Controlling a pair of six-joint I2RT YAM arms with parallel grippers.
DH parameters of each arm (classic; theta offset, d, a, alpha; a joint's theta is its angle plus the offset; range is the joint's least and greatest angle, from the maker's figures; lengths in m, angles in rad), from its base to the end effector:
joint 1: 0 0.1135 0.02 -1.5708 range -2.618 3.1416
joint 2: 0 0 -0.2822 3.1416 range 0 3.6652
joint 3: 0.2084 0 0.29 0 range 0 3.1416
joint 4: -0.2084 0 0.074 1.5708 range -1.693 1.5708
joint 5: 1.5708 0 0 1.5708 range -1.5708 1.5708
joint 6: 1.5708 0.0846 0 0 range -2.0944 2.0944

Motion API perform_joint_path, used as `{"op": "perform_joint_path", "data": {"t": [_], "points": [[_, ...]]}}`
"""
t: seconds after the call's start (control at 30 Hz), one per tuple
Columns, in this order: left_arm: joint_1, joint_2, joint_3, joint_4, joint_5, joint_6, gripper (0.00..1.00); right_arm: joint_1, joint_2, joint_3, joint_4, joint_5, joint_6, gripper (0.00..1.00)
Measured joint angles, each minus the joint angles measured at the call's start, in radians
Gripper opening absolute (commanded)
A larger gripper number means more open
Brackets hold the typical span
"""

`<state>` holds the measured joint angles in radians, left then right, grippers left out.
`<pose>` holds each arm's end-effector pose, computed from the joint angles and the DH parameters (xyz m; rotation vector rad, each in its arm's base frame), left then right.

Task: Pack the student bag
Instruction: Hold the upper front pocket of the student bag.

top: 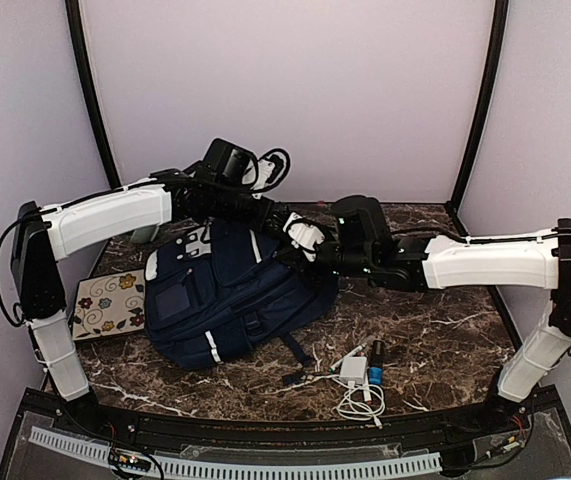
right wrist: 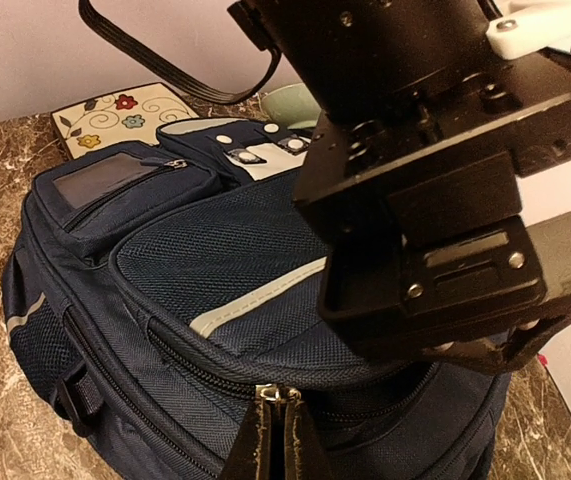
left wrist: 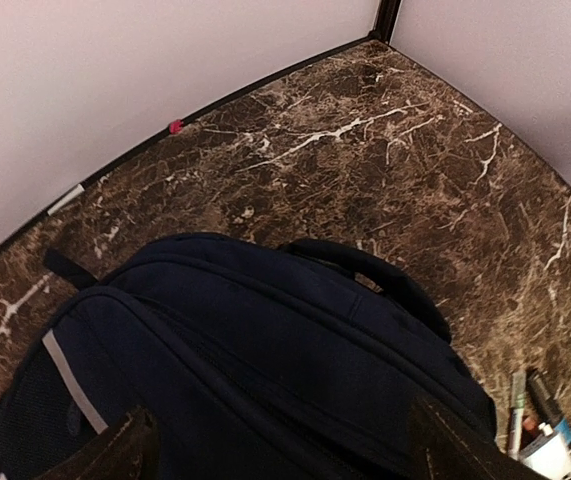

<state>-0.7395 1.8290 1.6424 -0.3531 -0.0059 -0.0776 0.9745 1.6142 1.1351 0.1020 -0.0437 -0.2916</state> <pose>0.3831 -0.3488 0.3112 0.6945 2.0324 -0.4777 0.2547 0.3819 0.2595 -1.1949 1.5787 0.4912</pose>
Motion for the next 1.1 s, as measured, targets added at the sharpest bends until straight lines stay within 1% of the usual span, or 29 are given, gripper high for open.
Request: {"op": "perform_joint_path", "data": {"t": [0.03,0.1,0.3,0.43,0.53,0.63,0.73,0.8,0.87,0.97,1.1], "points": [[-0.004,0.000,0.007,-0.008,-0.013,0.008,0.78,0.000,0.000,0.000,0.000,0.000,0.000,0.00],[-0.007,0.000,0.012,-0.018,-0.035,0.026,0.76,0.000,0.000,0.000,0.000,0.003,-0.002,0.00],[-0.018,0.000,0.013,-0.054,-0.082,0.071,0.81,0.005,0.000,0.000,-0.013,0.011,-0.010,0.00],[-0.018,0.000,0.029,-0.098,-0.113,0.096,0.90,0.007,0.000,0.000,-0.027,0.019,-0.021,0.00],[-0.018,-0.001,0.050,-0.143,-0.138,0.121,0.94,0.008,-0.002,-0.001,-0.034,0.023,-0.027,0.00],[-0.017,-0.002,0.062,-0.185,-0.156,0.141,0.95,0.009,-0.005,-0.007,-0.038,0.025,-0.034,0.00],[-0.006,-0.003,0.064,-0.221,-0.132,0.145,0.93,0.010,-0.005,-0.009,-0.048,0.026,-0.042,0.00],[0.006,-0.002,0.064,-0.240,-0.098,0.144,0.89,0.010,-0.005,-0.009,-0.051,0.028,-0.047,0.00],[0.019,-0.001,0.064,-0.254,-0.056,0.137,0.81,0.010,-0.005,-0.009,-0.051,0.030,-0.050,0.00],[0.030,0.008,0.066,-0.261,0.015,0.114,0.63,0.012,-0.005,-0.009,-0.053,0.034,-0.055,0.00],[0.045,0.036,0.075,-0.266,0.123,0.090,0.45,0.014,-0.005,-0.009,-0.058,0.043,-0.056,0.00]]}}
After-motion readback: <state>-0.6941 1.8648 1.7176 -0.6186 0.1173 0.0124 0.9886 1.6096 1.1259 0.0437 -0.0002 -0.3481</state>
